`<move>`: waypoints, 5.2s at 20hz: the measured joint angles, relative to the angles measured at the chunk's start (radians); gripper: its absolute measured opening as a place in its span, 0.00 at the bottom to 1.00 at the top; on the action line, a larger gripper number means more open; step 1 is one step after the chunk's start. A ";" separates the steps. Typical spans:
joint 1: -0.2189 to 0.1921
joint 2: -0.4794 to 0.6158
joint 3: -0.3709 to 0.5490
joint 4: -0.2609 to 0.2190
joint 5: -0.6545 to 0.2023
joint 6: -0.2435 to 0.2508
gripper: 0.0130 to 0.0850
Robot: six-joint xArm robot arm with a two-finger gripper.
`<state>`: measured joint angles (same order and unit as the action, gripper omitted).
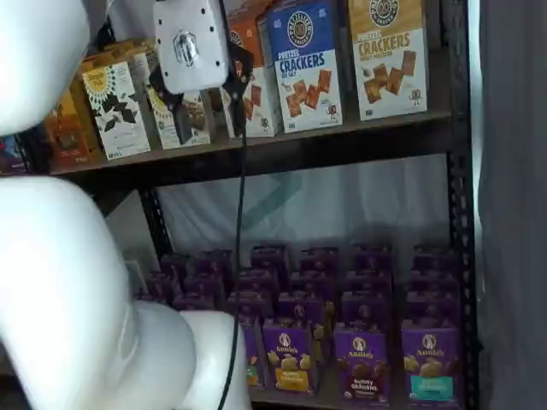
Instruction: Pick up the purple box with a brown patch in the center, on the bottom shelf, the fifth box from the left
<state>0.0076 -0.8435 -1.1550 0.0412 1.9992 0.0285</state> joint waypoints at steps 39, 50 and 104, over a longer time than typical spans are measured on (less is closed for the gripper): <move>-0.054 0.094 0.622 0.002 -0.714 -0.074 1.00; -0.074 0.362 0.745 -0.032 -1.119 -0.088 1.00; -0.187 1.590 0.001 0.054 -1.711 -0.292 1.00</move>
<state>-0.1795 0.7464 -1.1544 0.0948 0.2883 -0.2638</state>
